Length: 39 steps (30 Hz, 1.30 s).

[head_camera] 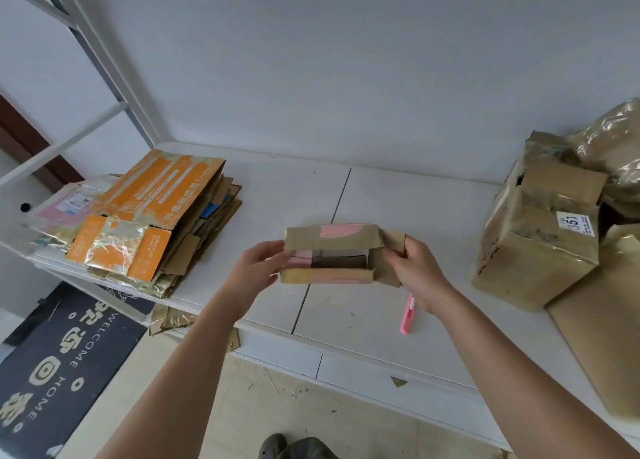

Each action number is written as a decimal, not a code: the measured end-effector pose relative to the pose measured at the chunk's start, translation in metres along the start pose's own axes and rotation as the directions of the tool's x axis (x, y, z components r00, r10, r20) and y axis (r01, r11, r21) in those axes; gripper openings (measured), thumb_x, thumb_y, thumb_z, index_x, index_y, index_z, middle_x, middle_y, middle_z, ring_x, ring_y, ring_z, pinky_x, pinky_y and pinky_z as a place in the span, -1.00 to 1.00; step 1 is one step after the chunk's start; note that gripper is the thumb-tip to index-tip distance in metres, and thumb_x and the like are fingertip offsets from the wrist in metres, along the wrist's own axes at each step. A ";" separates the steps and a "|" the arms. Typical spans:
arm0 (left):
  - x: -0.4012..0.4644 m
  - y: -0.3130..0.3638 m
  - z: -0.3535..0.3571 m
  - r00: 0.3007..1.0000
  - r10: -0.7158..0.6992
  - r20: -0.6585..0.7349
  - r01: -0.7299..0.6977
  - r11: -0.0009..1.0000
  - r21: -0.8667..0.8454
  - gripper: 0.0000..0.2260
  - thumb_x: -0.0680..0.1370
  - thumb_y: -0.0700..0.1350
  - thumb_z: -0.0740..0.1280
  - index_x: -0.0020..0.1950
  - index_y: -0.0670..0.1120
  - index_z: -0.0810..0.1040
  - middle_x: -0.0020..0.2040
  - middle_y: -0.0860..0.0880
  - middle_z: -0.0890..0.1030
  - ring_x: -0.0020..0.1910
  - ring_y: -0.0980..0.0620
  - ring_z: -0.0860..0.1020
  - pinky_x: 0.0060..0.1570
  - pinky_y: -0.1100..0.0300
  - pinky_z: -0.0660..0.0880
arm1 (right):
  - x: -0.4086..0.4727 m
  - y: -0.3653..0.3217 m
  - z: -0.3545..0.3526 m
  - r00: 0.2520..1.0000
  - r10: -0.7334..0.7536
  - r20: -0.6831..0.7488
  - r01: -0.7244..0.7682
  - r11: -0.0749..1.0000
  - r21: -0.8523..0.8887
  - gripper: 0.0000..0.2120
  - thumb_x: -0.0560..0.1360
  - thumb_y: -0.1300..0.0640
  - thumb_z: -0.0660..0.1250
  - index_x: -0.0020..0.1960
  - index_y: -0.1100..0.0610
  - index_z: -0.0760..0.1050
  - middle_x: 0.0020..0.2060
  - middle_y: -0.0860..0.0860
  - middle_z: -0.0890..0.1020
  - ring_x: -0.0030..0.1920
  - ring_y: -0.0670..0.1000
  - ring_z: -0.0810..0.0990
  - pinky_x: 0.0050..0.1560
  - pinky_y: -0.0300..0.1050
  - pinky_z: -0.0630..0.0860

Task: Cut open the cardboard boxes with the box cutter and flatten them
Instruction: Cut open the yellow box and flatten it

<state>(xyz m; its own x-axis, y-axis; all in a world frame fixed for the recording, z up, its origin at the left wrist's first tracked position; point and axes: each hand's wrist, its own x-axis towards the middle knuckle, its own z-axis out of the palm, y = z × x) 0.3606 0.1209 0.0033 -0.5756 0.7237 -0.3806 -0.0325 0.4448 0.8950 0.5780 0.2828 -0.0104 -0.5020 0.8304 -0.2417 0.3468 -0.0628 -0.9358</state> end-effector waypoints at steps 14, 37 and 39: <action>0.013 0.000 0.056 0.851 0.011 -0.526 0.099 0.979 0.180 -0.55 0.33 -0.10 0.56 0.02 -0.05 0.34 -0.09 0.02 0.44 -0.20 0.10 0.44 -0.40 0.22 0.30 | -0.020 -0.001 0.007 0.995 -0.099 0.021 0.101 0.986 -0.134 -0.87 0.60 0.16 0.25 0.06 0.09 0.57 -0.08 -0.04 0.66 -0.04 -0.02 0.59 0.00 -0.09 0.48; 0.017 -0.072 0.007 0.966 0.045 -0.255 0.041 0.946 0.322 -0.61 0.56 -0.24 0.27 0.39 -0.11 0.50 0.32 -0.03 0.52 0.27 -0.05 0.49 0.13 0.18 0.41 | -0.002 0.037 0.062 0.898 -0.111 0.425 0.421 0.490 -0.763 -0.58 0.61 -0.03 0.16 0.45 0.01 0.34 0.26 0.06 0.51 0.24 0.15 0.48 0.11 -0.01 0.50; 0.024 -0.071 0.013 0.987 0.056 -0.153 0.024 0.878 0.478 -0.68 0.56 -0.22 0.26 0.31 -0.17 0.55 0.26 -0.06 0.56 0.12 -0.07 0.54 0.03 0.20 0.41 | 0.006 0.043 0.075 0.911 -0.119 0.395 0.405 0.443 -0.800 -0.55 0.63 -0.09 0.13 0.50 -0.02 0.25 0.37 0.12 0.31 0.37 0.18 0.33 0.30 0.07 0.40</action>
<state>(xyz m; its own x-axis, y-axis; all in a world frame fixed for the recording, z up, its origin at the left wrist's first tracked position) 0.3597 0.1138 -0.0731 -0.6948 0.6582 -0.2900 0.3476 0.6603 0.6657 0.5305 0.2431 -0.0713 -0.8114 0.5457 -0.2096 0.5845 0.7512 -0.3067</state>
